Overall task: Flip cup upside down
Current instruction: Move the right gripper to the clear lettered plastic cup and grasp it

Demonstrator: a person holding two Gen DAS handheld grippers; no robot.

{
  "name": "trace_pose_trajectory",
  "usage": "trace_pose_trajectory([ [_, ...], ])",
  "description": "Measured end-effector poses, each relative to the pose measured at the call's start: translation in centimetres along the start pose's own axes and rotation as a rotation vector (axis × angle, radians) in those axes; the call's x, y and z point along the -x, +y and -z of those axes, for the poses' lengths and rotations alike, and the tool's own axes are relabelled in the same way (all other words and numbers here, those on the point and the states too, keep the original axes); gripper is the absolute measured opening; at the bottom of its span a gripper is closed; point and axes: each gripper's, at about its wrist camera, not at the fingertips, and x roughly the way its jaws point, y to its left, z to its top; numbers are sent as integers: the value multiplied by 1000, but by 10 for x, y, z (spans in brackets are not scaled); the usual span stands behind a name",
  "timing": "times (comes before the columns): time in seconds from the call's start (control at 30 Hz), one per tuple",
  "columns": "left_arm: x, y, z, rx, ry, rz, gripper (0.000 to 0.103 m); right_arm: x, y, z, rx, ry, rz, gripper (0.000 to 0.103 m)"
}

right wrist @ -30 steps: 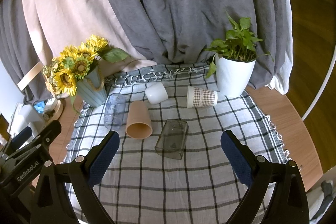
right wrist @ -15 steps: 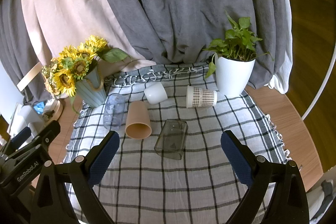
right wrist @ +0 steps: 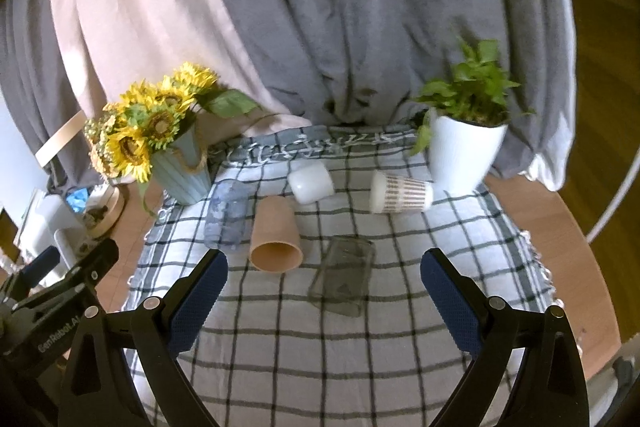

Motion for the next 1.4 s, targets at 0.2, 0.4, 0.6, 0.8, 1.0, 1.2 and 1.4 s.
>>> trace_pose_trajectory([
  [0.2, -34, 33, -8, 39, -9, -143, 103, -51, 40, -21, 75, 40, -112, 97],
  [0.4, -78, 65, -15, 113, 38, -204, 103, -120, 99, -46, 174, 93, -175, 93],
  [0.6, -112, 81, -17, 128, 82, -235, 103, -180, 144, -44, 236, 192, -218, 87],
  [0.8, -134, 87, -19, 133, 110, -235, 103, -239, 160, -37, 195, 323, -195, 78],
  [1.0, -147, 88, -22, 143, 129, -231, 103, -272, 169, -35, 185, 378, -152, 76],
  [1.2, -153, 90, -22, 146, 139, -238, 103, -293, 172, -39, 175, 383, -85, 76],
  [1.4, -162, 90, -20, 152, 162, -228, 103, -309, 169, -39, 153, 417, -55, 76],
])
